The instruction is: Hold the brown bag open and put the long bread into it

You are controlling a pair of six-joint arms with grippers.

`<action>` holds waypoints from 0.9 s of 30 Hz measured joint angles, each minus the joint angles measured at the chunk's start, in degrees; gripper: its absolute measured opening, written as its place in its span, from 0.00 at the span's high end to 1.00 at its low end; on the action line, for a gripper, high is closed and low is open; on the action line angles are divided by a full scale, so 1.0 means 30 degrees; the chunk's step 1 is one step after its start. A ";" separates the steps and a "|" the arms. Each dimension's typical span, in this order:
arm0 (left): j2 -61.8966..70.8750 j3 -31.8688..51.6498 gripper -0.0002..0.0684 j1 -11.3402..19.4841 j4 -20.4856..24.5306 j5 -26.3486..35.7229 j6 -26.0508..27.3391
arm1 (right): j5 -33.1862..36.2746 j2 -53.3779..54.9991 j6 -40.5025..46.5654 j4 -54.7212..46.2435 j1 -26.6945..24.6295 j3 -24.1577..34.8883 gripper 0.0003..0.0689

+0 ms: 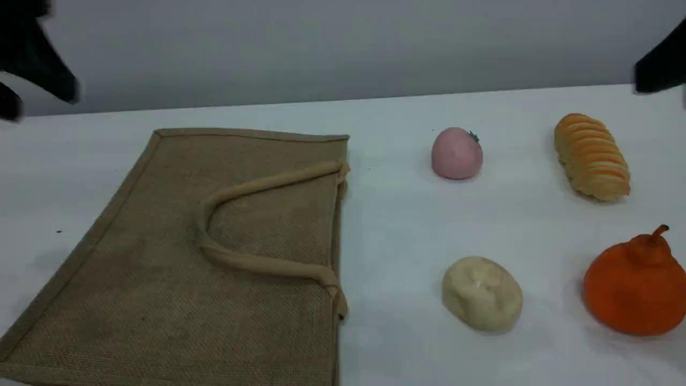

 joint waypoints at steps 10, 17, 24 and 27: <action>0.6664 -0.2958 0.39 0.0000 -0.3774 0.0797 0.3778 | 0.1242 0.3880 -0.5386 0.5746 0.0000 -0.2130 0.49; 0.9510 -0.4038 0.39 0.0000 -0.4394 0.0843 0.3976 | 0.1316 0.4603 -0.5984 0.6745 0.0000 -0.2258 0.49; 1.0150 -0.4268 0.39 0.0000 -0.6118 0.0644 0.5329 | 0.1315 0.4635 -0.6067 0.7103 0.0000 -0.2240 0.49; 1.0150 -0.4268 0.39 -0.0014 -0.6160 0.0237 0.5362 | 0.1315 0.4635 -0.6107 0.7169 0.0000 -0.2240 0.49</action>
